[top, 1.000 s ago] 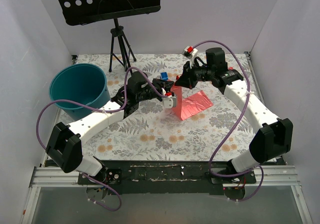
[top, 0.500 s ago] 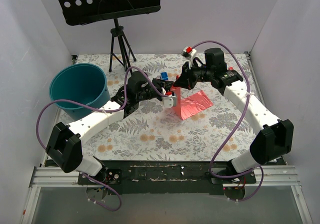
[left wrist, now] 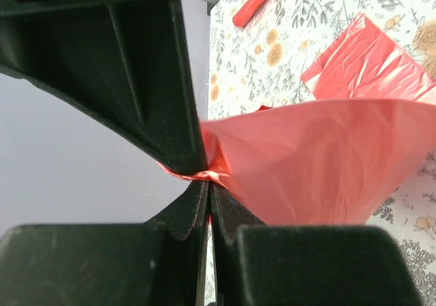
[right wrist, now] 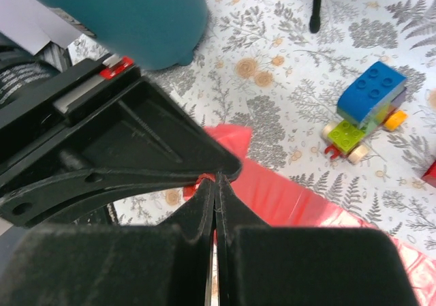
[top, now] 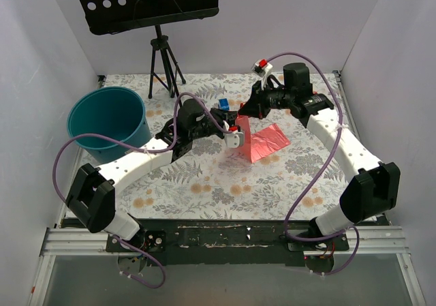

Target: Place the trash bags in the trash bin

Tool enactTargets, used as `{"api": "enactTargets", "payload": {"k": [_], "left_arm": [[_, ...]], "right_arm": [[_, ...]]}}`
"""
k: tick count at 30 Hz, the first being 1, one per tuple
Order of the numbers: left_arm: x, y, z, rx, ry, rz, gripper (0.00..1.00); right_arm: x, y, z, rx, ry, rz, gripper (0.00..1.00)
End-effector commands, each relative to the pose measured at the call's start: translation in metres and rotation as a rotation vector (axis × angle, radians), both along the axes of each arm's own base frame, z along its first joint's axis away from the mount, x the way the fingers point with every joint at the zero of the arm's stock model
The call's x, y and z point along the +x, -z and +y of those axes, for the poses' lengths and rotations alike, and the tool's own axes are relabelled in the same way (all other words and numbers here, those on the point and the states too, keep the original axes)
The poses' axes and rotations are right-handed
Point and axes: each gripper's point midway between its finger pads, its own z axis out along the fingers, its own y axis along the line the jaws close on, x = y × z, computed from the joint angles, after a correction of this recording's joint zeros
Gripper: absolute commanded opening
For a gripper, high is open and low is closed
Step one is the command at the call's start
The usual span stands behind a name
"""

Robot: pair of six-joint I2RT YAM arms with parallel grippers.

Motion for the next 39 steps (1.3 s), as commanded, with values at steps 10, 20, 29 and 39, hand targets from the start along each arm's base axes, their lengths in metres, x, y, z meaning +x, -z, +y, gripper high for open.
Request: {"api": "enactTargets", "payload": {"k": [10, 20, 29, 39], "left_arm": [[0.001, -0.034, -0.017, -0.105, 0.005, -0.047, 0.0], [-0.017, -0.024, -0.009, -0.05, 0.042, -0.009, 0.0], [0.012, -0.007, -0.017, -0.021, -0.032, -0.019, 0.0], [-0.022, -0.068, -0.013, -0.192, 0.056, -0.033, 0.0]], "right_arm": [[-0.031, -0.008, 0.015, 0.043, -0.082, -0.052, 0.01], [0.02, -0.024, -0.01, 0.043, 0.048, -0.098, 0.01], [-0.042, -0.034, 0.027, 0.07, -0.104, -0.108, 0.01], [0.029, 0.015, -0.021, -0.049, 0.088, -0.088, 0.01]]}}
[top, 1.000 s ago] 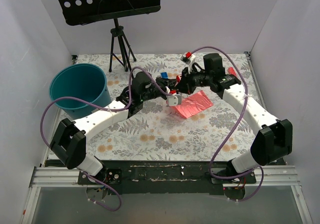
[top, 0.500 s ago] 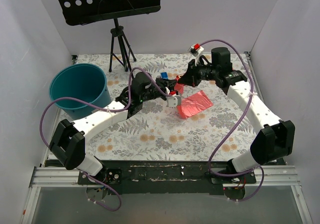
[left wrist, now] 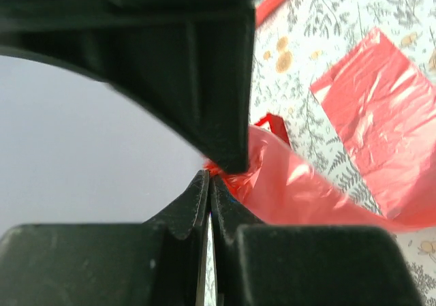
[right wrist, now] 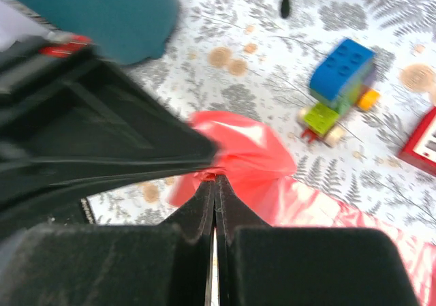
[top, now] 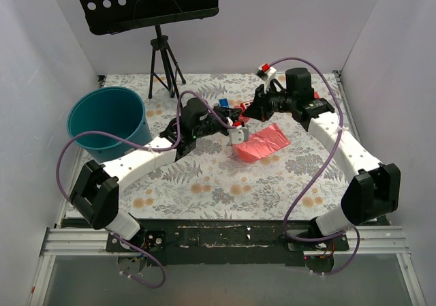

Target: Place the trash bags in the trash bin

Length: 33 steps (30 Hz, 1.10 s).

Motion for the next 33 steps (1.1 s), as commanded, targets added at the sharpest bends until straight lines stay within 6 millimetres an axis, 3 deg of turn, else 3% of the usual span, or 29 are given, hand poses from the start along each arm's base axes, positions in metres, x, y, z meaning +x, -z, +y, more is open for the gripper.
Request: {"api": "enactTargets", "payload": {"k": [1, 5, 10, 14, 16, 19, 24, 33], "left_arm": [[-0.035, -0.072, -0.002, -0.166, 0.105, -0.063, 0.0], [-0.032, -0.062, 0.002, -0.15, 0.076, -0.04, 0.0], [-0.021, -0.056, 0.005, -0.14, 0.014, 0.042, 0.0], [-0.017, -0.056, 0.009, -0.161, -0.039, 0.107, 0.0], [-0.018, -0.059, 0.012, -0.184, -0.059, 0.135, 0.0], [-0.021, -0.06, 0.015, -0.205, -0.067, 0.15, 0.0], [-0.022, -0.066, 0.019, -0.233, -0.082, 0.161, 0.0], [-0.028, -0.072, 0.023, -0.252, -0.076, 0.161, 0.0]], "right_arm": [[0.027, -0.002, -0.012, -0.02, 0.04, -0.071, 0.01], [0.02, -0.022, -0.008, 0.024, 0.013, -0.102, 0.01], [0.023, -0.041, -0.029, -0.02, 0.109, -0.186, 0.03], [-0.003, -0.066, -0.032, 0.038, 0.004, -0.253, 0.48], [-0.021, -0.067, -0.027, 0.064, -0.073, -0.253, 0.61], [-0.036, -0.06, -0.026, 0.073, -0.137, -0.246, 0.71], [-0.027, -0.047, -0.028, 0.033, -0.126, -0.279, 0.77], [0.002, -0.033, -0.03, -0.037, -0.084, -0.319, 0.77]]}}
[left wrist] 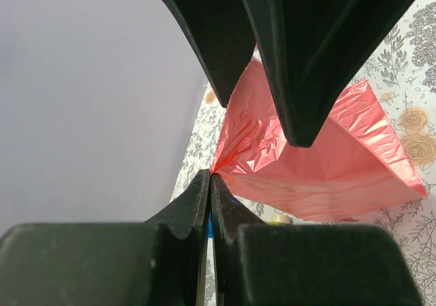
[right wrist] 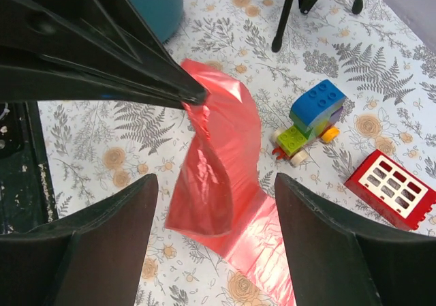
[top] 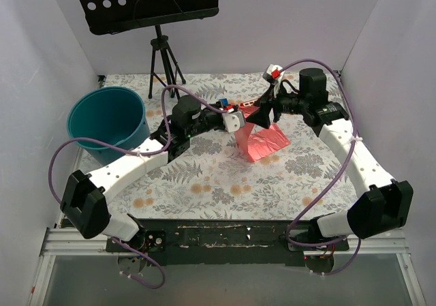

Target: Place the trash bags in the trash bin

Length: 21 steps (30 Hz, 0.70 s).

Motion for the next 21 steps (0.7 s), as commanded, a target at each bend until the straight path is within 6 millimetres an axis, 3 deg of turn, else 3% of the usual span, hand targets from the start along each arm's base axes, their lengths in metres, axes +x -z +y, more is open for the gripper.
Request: {"api": "enactTargets", "payload": {"k": [1, 5, 7, 11, 13, 18, 21], "left_arm": [[-0.012, -0.031, 0.01, -0.055, -0.004, -0.038, 0.0], [-0.013, -0.031, 0.013, -0.058, -0.008, -0.039, 0.0], [-0.013, -0.03, 0.013, -0.056, -0.009, -0.039, 0.0], [-0.014, -0.028, 0.012, -0.06, -0.002, -0.033, 0.0], [-0.014, -0.025, 0.009, -0.052, 0.009, -0.03, 0.0], [-0.006, -0.014, -0.002, -0.011, 0.04, -0.066, 0.0], [-0.007, -0.021, -0.009, -0.006, 0.076, -0.11, 0.0]], "right_arm": [[0.011, -0.006, 0.001, -0.011, 0.009, -0.064, 0.77], [0.01, -0.005, 0.009, 0.008, -0.01, -0.05, 0.72], [0.007, -0.007, 0.014, 0.026, -0.034, -0.04, 0.63], [0.002, -0.013, 0.025, 0.059, -0.077, -0.02, 0.29], [-0.003, -0.021, 0.032, 0.077, -0.108, -0.015, 0.02], [-0.023, -0.033, 0.058, 0.093, -0.216, -0.006, 0.01], [-0.013, -0.026, 0.058, 0.095, -0.191, 0.011, 0.01]]}}
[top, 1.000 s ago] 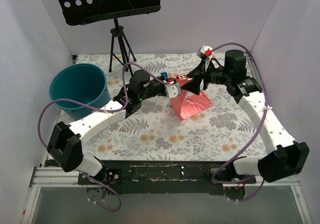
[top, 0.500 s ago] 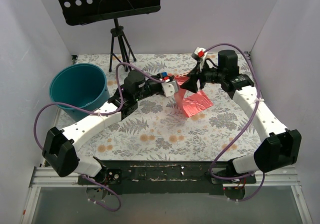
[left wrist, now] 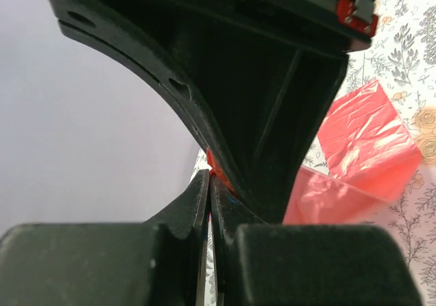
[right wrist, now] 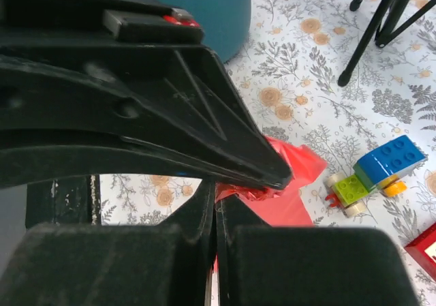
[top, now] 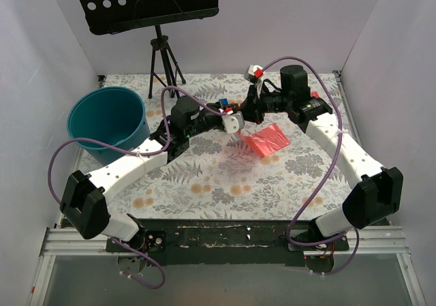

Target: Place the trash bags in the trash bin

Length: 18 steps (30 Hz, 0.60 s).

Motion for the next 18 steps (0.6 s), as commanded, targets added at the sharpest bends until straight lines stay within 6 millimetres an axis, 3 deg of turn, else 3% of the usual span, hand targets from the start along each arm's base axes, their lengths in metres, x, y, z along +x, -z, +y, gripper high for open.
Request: {"api": "enactTargets", "payload": {"k": [1, 4, 7, 15, 18], "left_arm": [[-0.006, -0.013, -0.013, 0.001, 0.081, -0.07, 0.0], [-0.019, -0.017, -0.012, -0.001, 0.13, -0.086, 0.0], [-0.025, -0.013, -0.01, 0.013, 0.15, -0.091, 0.0], [-0.002, 0.024, -0.008, 0.138, 0.08, -0.098, 0.0], [0.006, 0.03, -0.007, 0.171, 0.052, -0.101, 0.0]], "right_arm": [[0.01, -0.016, 0.005, 0.044, -0.005, -0.032, 0.01], [0.036, 0.002, -0.005, -0.024, 0.081, -0.056, 0.01], [0.043, 0.01, -0.007, -0.053, 0.087, -0.055, 0.01], [0.006, -0.054, 0.014, 0.1, -0.039, -0.073, 0.01], [-0.002, -0.06, 0.014, 0.11, -0.064, -0.069, 0.01]]}}
